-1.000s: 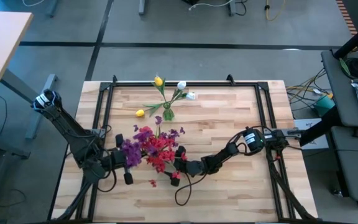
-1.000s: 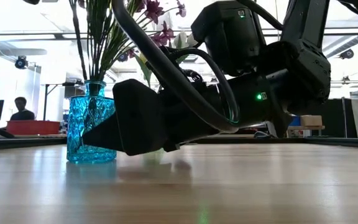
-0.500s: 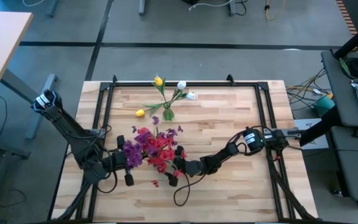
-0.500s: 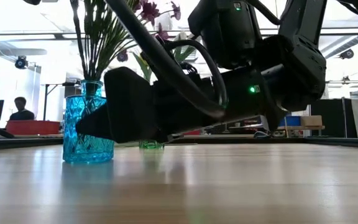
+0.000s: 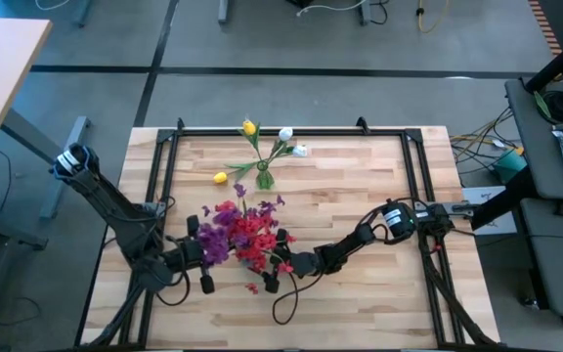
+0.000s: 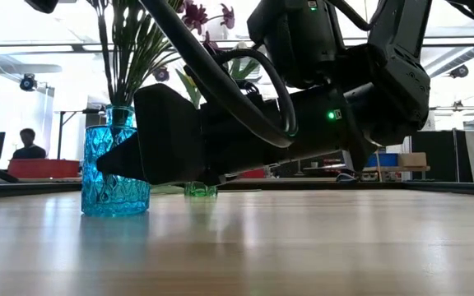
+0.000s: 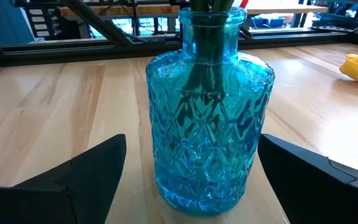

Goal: Sort flowers into vase by color
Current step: Put the purple flowers into the blue vase

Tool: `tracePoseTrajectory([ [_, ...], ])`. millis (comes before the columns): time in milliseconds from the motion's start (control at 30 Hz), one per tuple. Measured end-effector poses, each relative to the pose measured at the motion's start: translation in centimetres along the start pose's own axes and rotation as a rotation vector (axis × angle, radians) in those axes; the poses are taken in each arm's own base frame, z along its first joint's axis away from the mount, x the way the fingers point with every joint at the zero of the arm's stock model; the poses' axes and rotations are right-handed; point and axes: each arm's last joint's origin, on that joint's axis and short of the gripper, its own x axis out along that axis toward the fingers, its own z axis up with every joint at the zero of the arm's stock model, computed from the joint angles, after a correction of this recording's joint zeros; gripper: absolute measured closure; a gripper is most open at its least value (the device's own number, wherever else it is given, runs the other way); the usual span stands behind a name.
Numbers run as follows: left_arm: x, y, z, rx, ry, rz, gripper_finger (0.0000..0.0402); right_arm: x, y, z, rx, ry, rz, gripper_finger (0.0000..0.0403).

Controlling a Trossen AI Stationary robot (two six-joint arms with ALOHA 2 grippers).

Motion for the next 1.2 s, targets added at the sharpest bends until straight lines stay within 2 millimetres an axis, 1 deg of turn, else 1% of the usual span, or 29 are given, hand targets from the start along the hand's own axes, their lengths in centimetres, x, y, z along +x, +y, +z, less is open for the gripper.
tracePoseTrajectory([
  [900, 1.3, -0.7, -2.6, -0.062, 0.067, 0.055, 0.0401, 0.1, 0.0, -0.1, -0.010, 0.016, -0.002, 0.0048],
  [1200, 2.0, -1.2, -3.9, -0.025, 0.086, 0.087, 0.0401, 0.1, 0.0, -0.1, -0.010, 0.016, -0.002, 0.0048],
])
